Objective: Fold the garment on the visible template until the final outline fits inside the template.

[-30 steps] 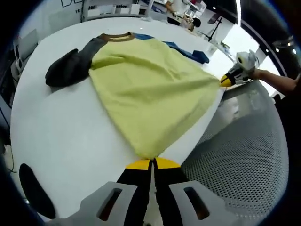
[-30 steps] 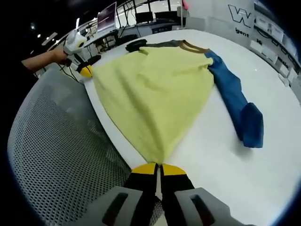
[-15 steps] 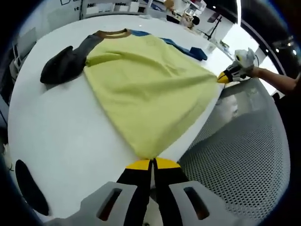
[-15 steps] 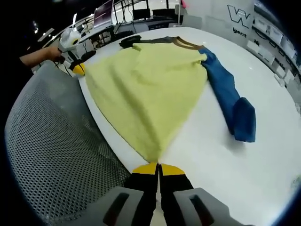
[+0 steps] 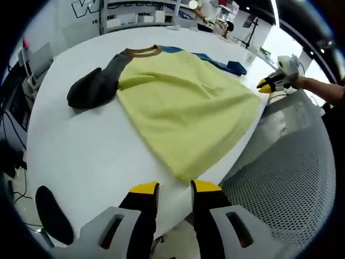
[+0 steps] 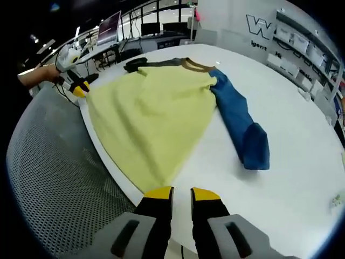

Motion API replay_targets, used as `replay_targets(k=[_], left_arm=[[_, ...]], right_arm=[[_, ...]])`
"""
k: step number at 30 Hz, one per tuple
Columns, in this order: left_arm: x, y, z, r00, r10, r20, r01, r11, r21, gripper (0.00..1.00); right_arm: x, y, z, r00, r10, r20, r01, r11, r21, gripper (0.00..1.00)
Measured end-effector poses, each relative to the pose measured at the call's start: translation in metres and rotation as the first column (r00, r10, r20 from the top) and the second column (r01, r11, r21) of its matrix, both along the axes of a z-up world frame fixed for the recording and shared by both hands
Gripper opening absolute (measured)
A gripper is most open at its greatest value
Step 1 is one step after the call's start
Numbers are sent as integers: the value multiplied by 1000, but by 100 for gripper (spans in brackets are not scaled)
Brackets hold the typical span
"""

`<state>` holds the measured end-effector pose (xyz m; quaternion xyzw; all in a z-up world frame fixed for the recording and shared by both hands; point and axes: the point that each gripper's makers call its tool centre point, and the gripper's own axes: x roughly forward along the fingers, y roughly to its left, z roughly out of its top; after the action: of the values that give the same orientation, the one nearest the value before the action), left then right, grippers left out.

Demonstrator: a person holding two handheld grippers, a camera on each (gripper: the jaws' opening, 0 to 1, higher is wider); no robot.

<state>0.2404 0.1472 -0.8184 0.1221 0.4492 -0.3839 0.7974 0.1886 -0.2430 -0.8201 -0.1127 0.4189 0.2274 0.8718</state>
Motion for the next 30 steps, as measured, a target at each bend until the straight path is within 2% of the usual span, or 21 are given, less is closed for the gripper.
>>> replay_targets(k=[2, 5, 7, 11, 15, 19, 23, 26, 30], left_arm=[[4, -1, 5, 999, -3, 33, 3, 1000, 0, 35], [13, -5, 16, 995, 2, 97, 0, 1000, -19, 40], [19, -10, 26, 990, 23, 136, -16, 999, -49, 42], [25, -24, 41, 976, 21, 216, -2, 996, -88, 48], [22, -36, 49, 972, 15, 236, 12, 994, -112, 55], [21, -44, 54, 966, 19, 256, 12, 993, -119, 65], [20, -52, 62, 959, 36, 282, 8, 988, -153, 75], [16, -58, 63, 959, 37, 281, 8, 988, -156, 82], [13, -62, 65, 956, 36, 290, 11, 988, -157, 90]], right_arm=[[3, 1, 3, 1000, -7, 15, 7, 1000, 11, 14], [10, 6, 13, 997, -15, 70, 11, 999, 48, 21], [14, 10, 18, 995, -21, 96, 14, 997, 73, 26], [20, 14, 25, 989, -38, 143, 24, 995, 99, 39], [25, 16, 33, 982, -59, 178, 37, 991, 126, 49], [31, 10, 36, 973, -65, 221, 44, 994, 100, 62], [35, 7, 36, 971, -54, 231, 36, 996, 83, 66], [36, 6, 35, 974, -33, 225, 17, 997, 71, 69], [41, 3, 38, 968, -18, 252, 3, 998, 59, 75]])
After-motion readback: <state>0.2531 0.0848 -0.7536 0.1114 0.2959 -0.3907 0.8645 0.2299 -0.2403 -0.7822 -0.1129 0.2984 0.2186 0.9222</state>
